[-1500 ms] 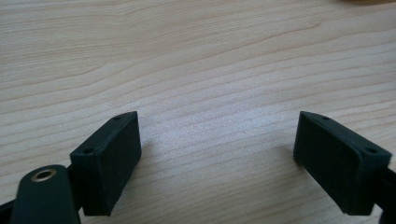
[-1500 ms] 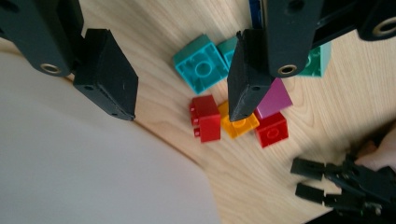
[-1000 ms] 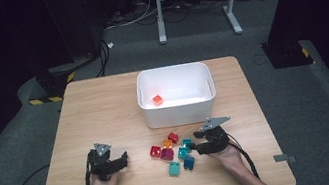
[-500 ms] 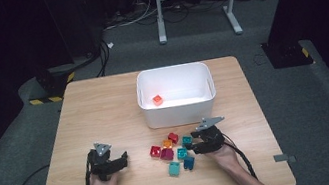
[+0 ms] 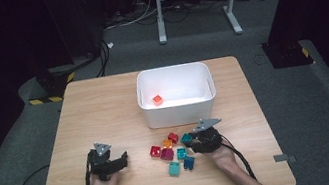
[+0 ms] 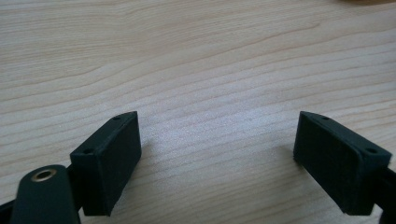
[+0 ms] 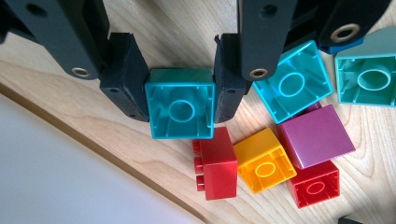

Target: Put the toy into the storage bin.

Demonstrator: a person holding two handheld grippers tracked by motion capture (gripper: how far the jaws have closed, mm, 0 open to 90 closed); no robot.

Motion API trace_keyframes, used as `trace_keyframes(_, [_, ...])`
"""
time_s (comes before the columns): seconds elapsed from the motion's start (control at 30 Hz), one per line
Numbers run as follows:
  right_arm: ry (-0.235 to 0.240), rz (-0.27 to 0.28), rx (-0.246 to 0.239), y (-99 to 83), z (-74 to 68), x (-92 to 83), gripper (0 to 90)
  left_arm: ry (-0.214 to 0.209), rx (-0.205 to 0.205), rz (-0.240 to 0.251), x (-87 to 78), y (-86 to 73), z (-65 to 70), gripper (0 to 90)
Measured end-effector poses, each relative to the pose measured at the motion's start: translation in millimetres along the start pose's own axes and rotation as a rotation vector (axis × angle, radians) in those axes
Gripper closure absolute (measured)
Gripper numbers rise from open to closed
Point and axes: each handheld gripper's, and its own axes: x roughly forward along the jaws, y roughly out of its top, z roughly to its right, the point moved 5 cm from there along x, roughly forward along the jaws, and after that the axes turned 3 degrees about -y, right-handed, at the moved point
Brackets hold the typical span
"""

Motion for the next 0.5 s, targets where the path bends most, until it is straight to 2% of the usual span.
trace_keyframes(0.33, [0.009,0.041,0.026,5.8,4.3,-10.5,58.5,0.000,0.000,0.000,0.0,0.0,0.0,15.1])
trace_keyframes(0.5, [0.016,0.038,0.028,6.9,4.6,-14.3,58.5,0.000,0.000,0.000,0.0,0.0,0.0,15.1])
